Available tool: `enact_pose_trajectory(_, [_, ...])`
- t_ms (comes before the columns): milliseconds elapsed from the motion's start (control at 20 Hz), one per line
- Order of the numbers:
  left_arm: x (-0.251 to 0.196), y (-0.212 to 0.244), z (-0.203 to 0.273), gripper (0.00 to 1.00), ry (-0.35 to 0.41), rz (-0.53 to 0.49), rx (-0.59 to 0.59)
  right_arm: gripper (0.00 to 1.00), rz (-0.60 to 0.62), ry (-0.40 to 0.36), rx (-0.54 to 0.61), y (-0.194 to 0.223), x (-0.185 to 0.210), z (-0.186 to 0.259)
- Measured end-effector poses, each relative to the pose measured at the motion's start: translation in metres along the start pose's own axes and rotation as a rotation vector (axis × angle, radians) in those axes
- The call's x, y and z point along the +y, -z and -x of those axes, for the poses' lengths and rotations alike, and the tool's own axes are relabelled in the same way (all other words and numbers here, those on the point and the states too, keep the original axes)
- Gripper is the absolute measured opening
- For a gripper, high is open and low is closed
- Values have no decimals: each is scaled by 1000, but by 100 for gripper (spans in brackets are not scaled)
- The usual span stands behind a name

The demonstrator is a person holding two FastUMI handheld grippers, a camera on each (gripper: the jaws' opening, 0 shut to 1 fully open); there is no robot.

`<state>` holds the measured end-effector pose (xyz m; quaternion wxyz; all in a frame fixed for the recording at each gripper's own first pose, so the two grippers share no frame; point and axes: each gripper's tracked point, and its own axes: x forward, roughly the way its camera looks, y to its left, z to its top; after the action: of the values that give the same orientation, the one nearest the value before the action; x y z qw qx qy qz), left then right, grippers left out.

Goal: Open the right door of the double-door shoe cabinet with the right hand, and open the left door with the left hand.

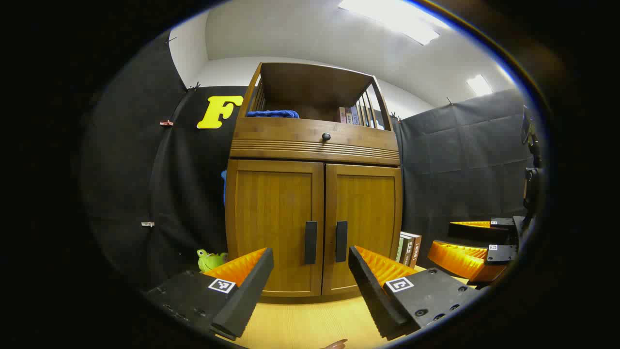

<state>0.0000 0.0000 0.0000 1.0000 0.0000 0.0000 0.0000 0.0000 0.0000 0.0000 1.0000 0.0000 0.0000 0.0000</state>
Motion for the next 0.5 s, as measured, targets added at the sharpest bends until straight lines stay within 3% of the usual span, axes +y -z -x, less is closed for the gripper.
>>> enact_pose_trajectory(250, [10,4,2,97,4,-16,11,95,4,-7,52,11,13,-7])
enact_pose_trajectory(500, [20,0,5,97,17,-21,4,95,-8,-5,7,0,28,-8])
